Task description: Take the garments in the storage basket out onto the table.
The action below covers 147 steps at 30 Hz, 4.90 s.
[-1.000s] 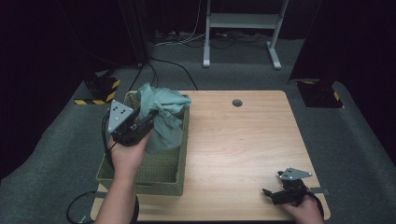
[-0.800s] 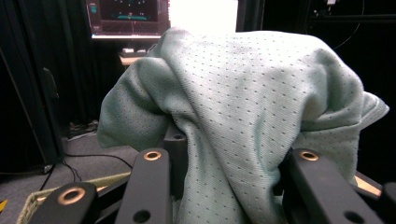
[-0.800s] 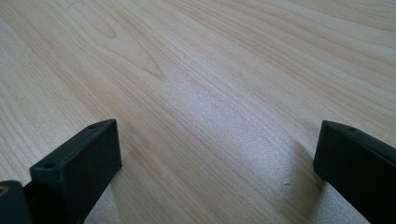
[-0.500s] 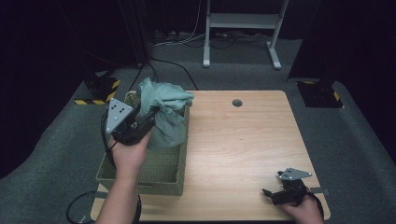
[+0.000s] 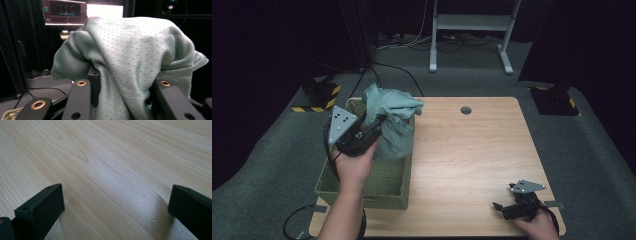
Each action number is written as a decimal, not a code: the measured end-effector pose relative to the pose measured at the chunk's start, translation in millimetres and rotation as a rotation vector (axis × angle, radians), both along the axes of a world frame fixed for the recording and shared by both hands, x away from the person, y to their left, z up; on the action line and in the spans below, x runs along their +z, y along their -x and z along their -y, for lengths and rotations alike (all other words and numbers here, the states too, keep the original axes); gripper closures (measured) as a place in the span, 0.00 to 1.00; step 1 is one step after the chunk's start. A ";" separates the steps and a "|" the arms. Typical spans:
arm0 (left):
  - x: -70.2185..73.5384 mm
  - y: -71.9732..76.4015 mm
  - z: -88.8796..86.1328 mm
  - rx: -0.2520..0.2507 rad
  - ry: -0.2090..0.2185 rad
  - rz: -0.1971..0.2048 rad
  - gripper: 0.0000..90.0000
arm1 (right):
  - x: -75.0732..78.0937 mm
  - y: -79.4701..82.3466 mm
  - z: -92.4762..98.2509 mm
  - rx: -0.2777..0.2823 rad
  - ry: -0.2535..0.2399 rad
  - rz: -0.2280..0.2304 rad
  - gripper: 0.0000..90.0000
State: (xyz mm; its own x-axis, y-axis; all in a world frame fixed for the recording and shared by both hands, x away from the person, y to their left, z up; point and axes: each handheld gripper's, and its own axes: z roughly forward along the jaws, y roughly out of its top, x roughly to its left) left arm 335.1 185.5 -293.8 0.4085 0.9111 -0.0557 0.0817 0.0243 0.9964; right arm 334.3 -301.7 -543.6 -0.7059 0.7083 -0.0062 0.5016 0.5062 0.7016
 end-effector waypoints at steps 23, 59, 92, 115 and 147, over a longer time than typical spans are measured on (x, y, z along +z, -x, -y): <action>-6.5 -10.0 44.3 -0.068 0.010 0.009 0.71 | 0.3 -0.1 1.4 -0.002 -0.009 -0.006 0.00; -3.7 -28.3 100.6 -0.163 0.020 0.002 0.71 | 0.5 -0.2 2.2 0.011 -0.020 -0.010 0.00; -15.5 -33.1 140.7 -0.223 0.055 -0.002 0.71 | 0.7 -0.2 2.8 0.016 -0.027 -0.013 0.01; -41.9 -42.9 168.9 -0.244 0.030 -0.047 0.71 | 0.7 -0.1 2.8 0.023 -0.029 -0.012 0.01; -91.2 -69.1 189.4 -0.215 0.045 -0.146 0.71 | 0.7 -0.1 2.6 0.027 -0.028 -0.014 0.01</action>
